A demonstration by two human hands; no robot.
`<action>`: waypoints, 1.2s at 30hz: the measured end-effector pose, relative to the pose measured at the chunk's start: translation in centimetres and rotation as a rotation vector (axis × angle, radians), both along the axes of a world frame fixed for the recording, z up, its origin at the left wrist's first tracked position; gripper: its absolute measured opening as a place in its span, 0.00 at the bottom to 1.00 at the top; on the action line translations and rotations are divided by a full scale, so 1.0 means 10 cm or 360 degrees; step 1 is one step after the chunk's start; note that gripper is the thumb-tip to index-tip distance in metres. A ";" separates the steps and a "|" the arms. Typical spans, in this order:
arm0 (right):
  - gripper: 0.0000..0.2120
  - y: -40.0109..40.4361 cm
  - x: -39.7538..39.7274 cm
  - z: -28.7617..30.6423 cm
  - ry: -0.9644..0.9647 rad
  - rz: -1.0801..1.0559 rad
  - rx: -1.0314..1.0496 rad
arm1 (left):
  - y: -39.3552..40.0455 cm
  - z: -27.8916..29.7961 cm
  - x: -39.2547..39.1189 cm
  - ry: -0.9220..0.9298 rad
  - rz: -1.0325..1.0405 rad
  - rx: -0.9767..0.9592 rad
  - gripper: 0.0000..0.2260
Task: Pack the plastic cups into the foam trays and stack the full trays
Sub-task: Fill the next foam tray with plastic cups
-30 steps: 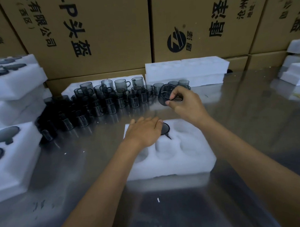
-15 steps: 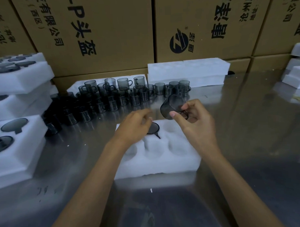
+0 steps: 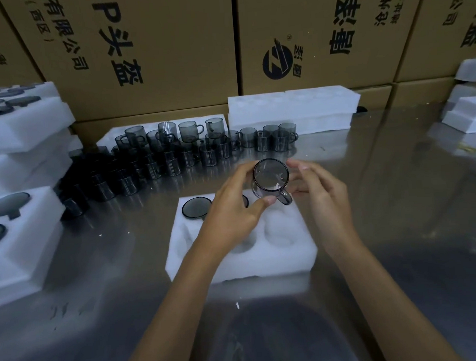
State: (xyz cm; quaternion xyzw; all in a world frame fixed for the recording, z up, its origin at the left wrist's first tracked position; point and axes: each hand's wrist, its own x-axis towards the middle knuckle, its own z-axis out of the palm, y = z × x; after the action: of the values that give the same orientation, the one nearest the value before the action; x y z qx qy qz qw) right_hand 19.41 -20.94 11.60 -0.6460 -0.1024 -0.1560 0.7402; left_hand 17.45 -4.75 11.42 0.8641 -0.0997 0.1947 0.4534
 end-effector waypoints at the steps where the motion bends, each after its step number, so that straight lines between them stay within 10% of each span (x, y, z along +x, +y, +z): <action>1: 0.10 -0.03 0.03 -0.01 0.0010 0.0008 -0.0030 | 0.00 -0.01 0.01 0.0065 -0.0025 0.0019 0.24; 16: 0.06 -0.09 0.15 -0.16 0.0085 0.0022 -0.0368 | -0.02 -0.09 -0.03 0.0297 0.0087 0.0578 0.26; 23: 0.02 -0.18 0.20 -0.19 0.0065 -0.0052 -0.0694 | -0.03 -0.03 -0.10 -0.0046 0.0197 0.0462 0.18; 36: 0.17 -0.18 0.17 -0.16 -0.0039 0.0142 -0.0938 | -0.04 -0.01 -0.14 -0.0076 0.0310 0.0606 0.13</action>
State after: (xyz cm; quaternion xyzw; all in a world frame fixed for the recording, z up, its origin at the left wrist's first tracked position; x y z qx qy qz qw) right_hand 21.13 -22.77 9.99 -0.8260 -0.1804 -0.0946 0.5256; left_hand 16.09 -5.20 11.29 0.9348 -0.0614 0.2355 0.2585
